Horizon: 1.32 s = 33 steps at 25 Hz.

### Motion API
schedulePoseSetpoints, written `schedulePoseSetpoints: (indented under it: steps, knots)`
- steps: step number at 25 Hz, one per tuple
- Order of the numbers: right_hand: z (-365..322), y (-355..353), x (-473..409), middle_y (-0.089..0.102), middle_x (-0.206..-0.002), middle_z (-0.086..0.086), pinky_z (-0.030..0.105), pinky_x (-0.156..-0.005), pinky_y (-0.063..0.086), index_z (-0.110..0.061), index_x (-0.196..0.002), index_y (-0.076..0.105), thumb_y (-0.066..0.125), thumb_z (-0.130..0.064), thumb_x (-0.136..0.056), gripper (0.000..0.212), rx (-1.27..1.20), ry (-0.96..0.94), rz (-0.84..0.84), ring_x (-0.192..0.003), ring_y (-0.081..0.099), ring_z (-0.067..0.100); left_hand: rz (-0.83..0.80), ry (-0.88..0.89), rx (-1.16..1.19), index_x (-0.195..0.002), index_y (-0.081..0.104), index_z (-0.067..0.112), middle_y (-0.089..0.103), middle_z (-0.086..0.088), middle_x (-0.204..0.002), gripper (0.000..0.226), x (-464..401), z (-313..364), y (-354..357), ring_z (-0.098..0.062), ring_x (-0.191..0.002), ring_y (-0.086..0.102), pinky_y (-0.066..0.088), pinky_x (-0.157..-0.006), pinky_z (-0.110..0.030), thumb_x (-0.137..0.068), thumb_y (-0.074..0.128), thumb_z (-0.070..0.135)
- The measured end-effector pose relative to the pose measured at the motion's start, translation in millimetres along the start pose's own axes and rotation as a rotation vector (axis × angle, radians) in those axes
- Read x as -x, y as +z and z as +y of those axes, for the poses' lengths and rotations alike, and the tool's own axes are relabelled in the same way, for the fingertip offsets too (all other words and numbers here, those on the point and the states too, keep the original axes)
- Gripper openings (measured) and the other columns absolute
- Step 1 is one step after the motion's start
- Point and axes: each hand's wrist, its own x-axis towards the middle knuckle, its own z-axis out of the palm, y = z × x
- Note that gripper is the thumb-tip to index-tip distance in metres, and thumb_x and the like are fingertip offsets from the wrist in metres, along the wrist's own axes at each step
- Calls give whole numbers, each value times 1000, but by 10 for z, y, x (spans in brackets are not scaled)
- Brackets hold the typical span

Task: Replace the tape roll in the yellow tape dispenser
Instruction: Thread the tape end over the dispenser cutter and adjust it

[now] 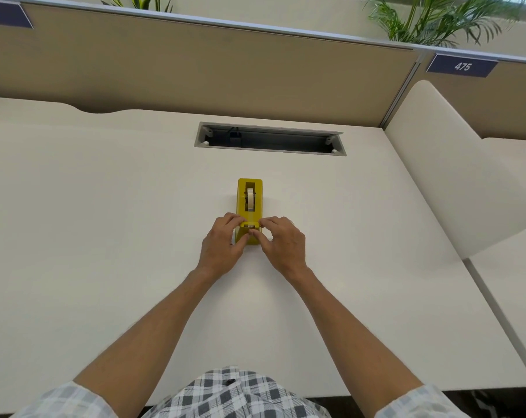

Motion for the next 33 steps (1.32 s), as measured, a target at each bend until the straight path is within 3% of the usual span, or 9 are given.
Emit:
schedulePoseSetpoints:
  steps: [6, 10, 16, 18, 20, 22, 25, 28, 33]
  knots:
    - [26, -5, 31, 70, -102, -3, 31, -62, 52, -19, -109, 67, 63, -37, -90, 27, -54, 7, -68, -89, 61, 16, 17, 1, -6, -117, 61, 12, 61, -4, -117, 33, -2, -10, 19, -18, -106, 57, 51, -75, -25, -90, 64, 30]
    - [20, -38, -1, 66, -101, -7, 28, -63, 50, -21, -106, 65, 63, -36, -88, 24, -117, 43, -125, -85, 59, 13, 3, -10, 8, -118, 61, 13, 60, -2, -119, 31, -3, -30, 25, -18, -108, 56, 53, -77, -30, -91, 61, 29]
    - [-109, -8, -148, 57, -104, -5, 22, -71, 46, -20, -101, 70, 61, -30, -86, 20, -600, 465, -277, -88, 56, 8, -10, -16, 33, -119, 61, 15, 60, -1, -118, 29, -13, -38, 16, -18, -107, 55, 55, -76, -35, -92, 60, 28]
    - [-174, -26, -195, 59, -97, -7, 11, -67, 43, -20, -90, 72, 56, -19, -87, 16, -769, 567, -310, -84, 59, -2, -14, -13, 31, -119, 61, 15, 60, -2, -118, 30, -15, -35, 11, -18, -107, 55, 55, -77, -34, -92, 59, 28]
    - [-198, -57, -228, 63, -82, -19, 7, -63, 40, -27, -71, 72, 53, -14, -86, 28, -847, 598, -320, -74, 58, -17, -12, -8, 29, -120, 61, 15, 60, -2, -118, 30, -15, -34, 10, -18, -106, 55, 54, -76, -34, -92, 60, 27]
    - [-189, -65, -236, 63, -78, -21, 5, -61, 38, -29, -66, 71, 53, -12, -86, 32, -883, 614, -334, -69, 56, -22, -9, -6, 28, -120, 61, 14, 60, -2, -118, 30, -14, -35, 14, -18, -106, 55, 54, -76, -33, -92, 60, 26]
    - [-167, -30, -227, 62, -90, -15, 3, -61, 41, -21, -81, 74, 53, -12, -87, 24, -900, 642, -324, -77, 59, -14, -5, -5, 31, -119, 61, 15, 61, -2, -118, 30, -15, -48, 26, -18, -106, 55, 55, -76, -34, -92, 61, 27]
    - [-151, 6, -187, 61, -97, -10, 13, -67, 41, -15, -99, 71, 60, -18, -84, 18, -815, 672, -255, -86, 57, 1, -4, -12, 33, -119, 61, 15, 60, -1, -119, 30, -15, -65, 35, -17, -106, 55, 56, -77, -35, -92, 60, 28]
    - [-90, 27, -90, 63, -106, -2, 19, -74, 49, -21, -103, 69, 76, -21, -77, 27, -708, 496, -240, -85, 58, 5, -8, -19, 39, -122, 60, 16, 60, -2, -122, 33, -13, -103, 45, -17, -109, 56, 57, -81, -36, -91, 61, 29]
